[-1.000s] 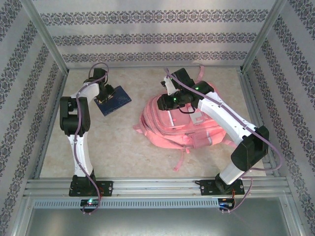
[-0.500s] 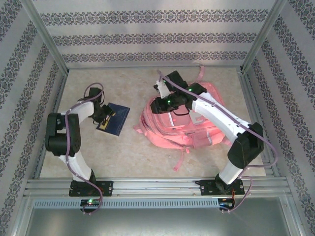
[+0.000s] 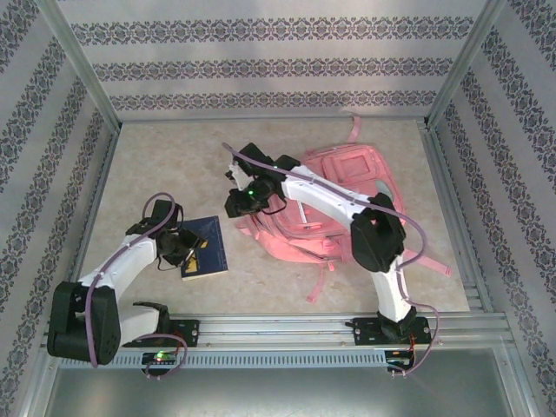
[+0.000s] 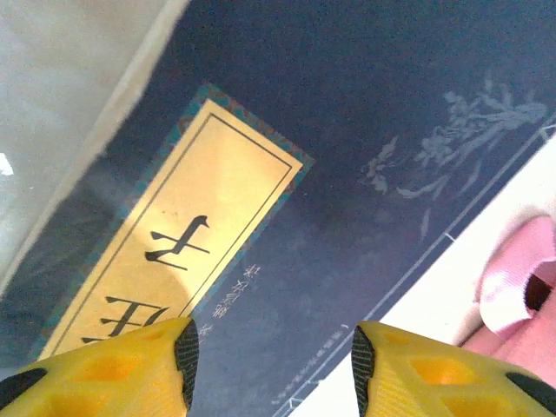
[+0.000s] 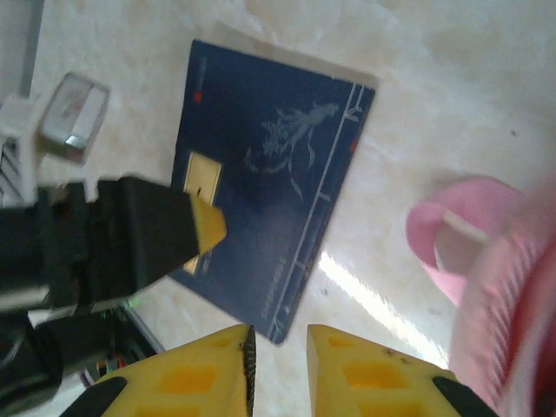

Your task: Pack the student bag

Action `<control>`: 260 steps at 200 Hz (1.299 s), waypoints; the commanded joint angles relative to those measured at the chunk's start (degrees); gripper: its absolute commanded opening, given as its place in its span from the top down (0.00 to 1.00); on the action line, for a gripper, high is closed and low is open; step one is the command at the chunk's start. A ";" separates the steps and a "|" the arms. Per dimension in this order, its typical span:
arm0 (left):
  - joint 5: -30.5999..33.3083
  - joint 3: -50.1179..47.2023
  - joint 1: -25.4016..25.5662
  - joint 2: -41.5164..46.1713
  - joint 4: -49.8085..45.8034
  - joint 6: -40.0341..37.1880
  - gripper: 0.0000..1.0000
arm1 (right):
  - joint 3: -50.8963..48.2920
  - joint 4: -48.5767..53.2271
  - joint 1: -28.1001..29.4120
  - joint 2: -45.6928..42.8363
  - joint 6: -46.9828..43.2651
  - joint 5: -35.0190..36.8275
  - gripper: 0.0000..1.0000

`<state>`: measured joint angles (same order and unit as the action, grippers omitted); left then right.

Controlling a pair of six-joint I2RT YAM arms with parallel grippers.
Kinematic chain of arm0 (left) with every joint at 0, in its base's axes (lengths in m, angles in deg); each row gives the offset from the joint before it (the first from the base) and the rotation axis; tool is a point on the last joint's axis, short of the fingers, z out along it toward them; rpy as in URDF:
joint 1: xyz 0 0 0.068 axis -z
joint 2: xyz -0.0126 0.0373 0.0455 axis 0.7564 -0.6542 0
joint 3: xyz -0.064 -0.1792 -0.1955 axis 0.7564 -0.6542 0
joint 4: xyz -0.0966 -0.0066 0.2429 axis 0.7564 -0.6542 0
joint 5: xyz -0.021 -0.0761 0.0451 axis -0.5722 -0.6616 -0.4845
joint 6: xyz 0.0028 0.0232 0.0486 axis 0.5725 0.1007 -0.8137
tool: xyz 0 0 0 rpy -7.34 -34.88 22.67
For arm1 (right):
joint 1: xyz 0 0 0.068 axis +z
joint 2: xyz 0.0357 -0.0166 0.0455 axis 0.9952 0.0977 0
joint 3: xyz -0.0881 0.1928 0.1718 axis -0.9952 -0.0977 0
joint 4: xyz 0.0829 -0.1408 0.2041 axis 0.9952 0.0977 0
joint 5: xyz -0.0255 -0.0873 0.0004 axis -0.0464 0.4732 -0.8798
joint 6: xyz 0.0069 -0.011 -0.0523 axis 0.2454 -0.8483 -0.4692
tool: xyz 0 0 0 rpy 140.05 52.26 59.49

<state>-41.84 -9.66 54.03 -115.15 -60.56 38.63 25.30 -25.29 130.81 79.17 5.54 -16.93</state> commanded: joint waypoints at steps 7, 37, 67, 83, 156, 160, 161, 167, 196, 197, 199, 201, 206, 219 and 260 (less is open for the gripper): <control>9.34 8.82 0.32 1.23 -9.99 -10.15 0.48 | 7.02 6.73 1.45 6.70 3.54 1.84 0.73; 16.59 11.40 0.32 0.20 -11.01 -13.55 0.45 | 10.70 9.08 3.29 10.10 2.19 7.43 0.66; 14.71 7.91 -0.63 -3.49 -4.72 -12.78 0.45 | 11.97 8.77 3.67 12.37 4.10 8.69 0.63; 14.23 7.18 -1.62 -6.06 -3.37 -13.23 0.46 | 12.06 7.94 3.94 13.33 4.85 8.21 0.63; 12.74 5.54 -4.12 -11.40 -1.53 -16.02 0.48 | 13.32 5.45 4.74 18.13 7.49 4.50 0.63; 12.48 5.27 -4.33 -11.62 -1.33 -16.13 0.48 | 13.45 5.30 4.74 18.42 7.51 4.12 0.64; 12.43 5.21 -4.34 -11.68 -1.27 -16.15 0.48 | 13.46 5.27 4.74 18.50 7.58 4.01 0.64; 12.14 4.81 -4.64 -11.89 -0.93 -16.16 0.48 | 13.54 5.04 4.68 18.80 7.73 3.47 0.64; 9.90 3.54 -4.84 -13.99 1.23 -15.73 0.51 | 13.65 3.68 4.87 20.40 8.89 0.76 0.64; 9.87 3.51 -4.86 -14.09 1.28 -15.73 0.51 | 13.65 3.59 4.89 20.41 8.93 0.66 0.64; 9.73 3.45 -4.88 -14.16 1.36 -15.79 0.52 | 13.69 3.52 4.91 20.55 8.96 0.51 0.64; 9.59 3.39 -4.88 -14.42 1.40 -15.78 0.52 | 13.72 3.52 4.91 20.58 8.98 0.30 0.64; 9.36 3.31 -4.88 -14.83 1.64 -15.79 0.53 | 13.82 3.53 4.91 20.91 9.06 0.00 0.64; 8.87 2.81 -4.89 -15.37 2.44 -15.76 0.55 | 13.83 3.41 5.08 21.38 9.18 -0.39 0.64; 8.06 2.31 -4.89 -16.03 3.42 -16.46 0.60 | 13.91 2.95 5.39 22.57 9.40 -1.74 0.63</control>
<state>-32.22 -5.03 49.44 -128.26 -59.64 23.30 37.71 -21.90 135.29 100.22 13.91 -16.56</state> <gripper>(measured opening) 0.414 0.370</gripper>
